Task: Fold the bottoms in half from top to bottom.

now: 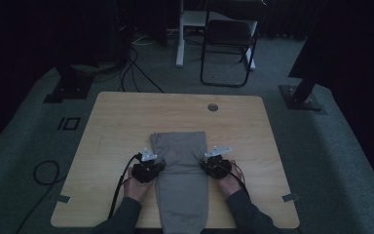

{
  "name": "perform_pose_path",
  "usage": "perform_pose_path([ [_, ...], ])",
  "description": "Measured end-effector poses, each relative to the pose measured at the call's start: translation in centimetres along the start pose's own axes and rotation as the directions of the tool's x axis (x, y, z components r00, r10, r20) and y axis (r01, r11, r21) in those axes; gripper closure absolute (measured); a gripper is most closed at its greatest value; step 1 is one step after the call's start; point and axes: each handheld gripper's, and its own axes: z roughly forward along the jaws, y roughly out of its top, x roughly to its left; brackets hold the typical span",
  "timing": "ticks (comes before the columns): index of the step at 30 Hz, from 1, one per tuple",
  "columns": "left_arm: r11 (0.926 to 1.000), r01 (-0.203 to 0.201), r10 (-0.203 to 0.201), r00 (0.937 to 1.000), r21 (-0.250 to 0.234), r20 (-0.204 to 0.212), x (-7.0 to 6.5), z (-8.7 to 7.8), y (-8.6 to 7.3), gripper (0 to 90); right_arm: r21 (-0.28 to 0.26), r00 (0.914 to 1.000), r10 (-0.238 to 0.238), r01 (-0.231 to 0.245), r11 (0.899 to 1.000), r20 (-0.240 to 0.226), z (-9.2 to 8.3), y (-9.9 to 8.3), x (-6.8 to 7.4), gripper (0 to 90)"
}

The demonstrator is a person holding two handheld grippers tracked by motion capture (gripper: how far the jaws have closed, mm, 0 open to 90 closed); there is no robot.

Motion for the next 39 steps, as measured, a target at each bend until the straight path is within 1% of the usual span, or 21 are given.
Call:
perform_pose_path([
  [4,0.9999,0.01,-0.01,0.9999,-0.011,-0.009,1.0,0.5,0.6,86.3,0.0,0.9999,0.016,-0.016,1.0,-0.004,0.6,0.7,-0.5,86.9],
  [8,0.9997,0.018,-0.018,0.9993,-0.017,-0.033,1.8,1.2,1.3,86.2,0.003,0.9996,0.028,-0.028,1.0,0.003,1.4,1.6,-1.1,86.9],
  [14,0.9994,0.031,-0.032,0.9979,-0.015,-0.056,2.9,2.1,2.6,86.2,0.012,0.9989,0.028,-0.029,1.0,0.036,2.7,3.3,-2.0,86.9],
  [18,0.9993,0.037,-0.038,0.996,-0.008,-0.081,3.7,3.0,3.7,86.2,0.016,0.9972,0.042,-0.043,0.999,0.063,3.8,4.6,-2.8,86.9],
  [20,0.9992,0.04,-0.041,0.9955,-0.007,-0.086,3.8,3.1,3.9,86.2,0.026,0.9965,0.039,-0.041,0.999,0.073,4.2,5.2,-3.1,86.9],
  [21,0.9988,0.049,-0.05,0.994,-0.007,-0.097,4.3,3.6,4.5,86.2,0.032,0.9961,0.032,-0.035,0.999,0.082,4.4,5.5,-3.3,86.9],
  [22,0.9988,0.049,-0.05,0.994,-0.007,-0.097,4.3,3.6,4.5,86.2,0.032,0.9961,0.032,-0.035,0.999,0.082,4.4,5.5,-3.3,86.9],
  [23,0.9982,0.06,-0.06,0.9915,-0.007,-0.115,4.8,4.1,5.2,86.2,0.039,0.9946,0.032,-0.036,0.999,0.099,5.0,6.2,-3.6,86.9],
  [27,0.9965,0.083,-0.083,0.9859,-0.003,-0.145,5.4,5.0,6.3,86.1,0.036,0.9908,0.062,-0.067,0.997,0.12,6.0,7.4,-4.5,86.9],
  [29,0.9958,0.091,-0.089,0.9827,0.005,-0.162,5.5,5.3,6.8,86.2,0.03,0.989,0.079,-0.084,0.996,0.125,6.3,7.7,-4.8,86.9],
  [30,0.9952,0.097,-0.094,0.9812,0.009,-0.168,5.6,5.4,7.1,86.2,0.026,0.9892,0.08,-0.084,0.996,0.123,6.4,7.8,-5.0,87.0],
  [32,0.9938,0.109,-0.104,0.9803,0.021,-0.168,5.8,5.4,7.6,86.4,0.026,0.9883,0.104,-0.107,0.994,0.112,6.6,8.1,-5.4,87.0],
  [33,0.9938,0.11,-0.106,0.9812,0.015,-0.161,5.9,5.2,7.8,86.4,0.027,0.9871,0.118,-0.121,0.992,0.109,6.5,8.3,-5.6,87.1],
  [34,0.9938,0.111,-0.11,0.9821,-0.002,-0.153,5.9,4.8,8.1,86.5,0.018,0.9859,0.125,-0.127,0.992,0.112,6.3,8.5,-5.7,87.1],
  [35,0.9938,0.111,-0.11,0.9821,-0.002,-0.153,5.9,4.8,8.1,86.5,0.003,0.9843,0.136,-0.137,0.991,0.112,5.9,8.6,-5.8,87.1],
  [36,0.9933,0.109,-0.113,0.9839,-0.037,-0.139,6.0,3.8,8.7,86.5,-0.016,0.9837,0.144,-0.143,0.99,0.107,5.4,8.8,-5.9,87.1],
  [37,0.9922,0.111,-0.117,0.9846,-0.058,-0.129,6.0,3.1,9.1,86.6,-0.039,0.9838,0.145,-0.142,0.989,0.105,4.9,9.0,-5.9,87.1],
  [38,0.9896,0.113,-0.123,0.9856,-0.089,-0.115,6.0,2.3,9.6,86.7,-0.062,0.984,0.142,-0.136,0.989,0.108,4.2,9.3,-5.9,87.2],
  [39,0.9874,0.115,-0.127,0.9862,-0.109,-0.106,5.8,1.7,9.9,86.8,-0.087,0.9841,0.141,-0.132,0.987,0.108,3.3,9.7,-5.9,87.2],
])
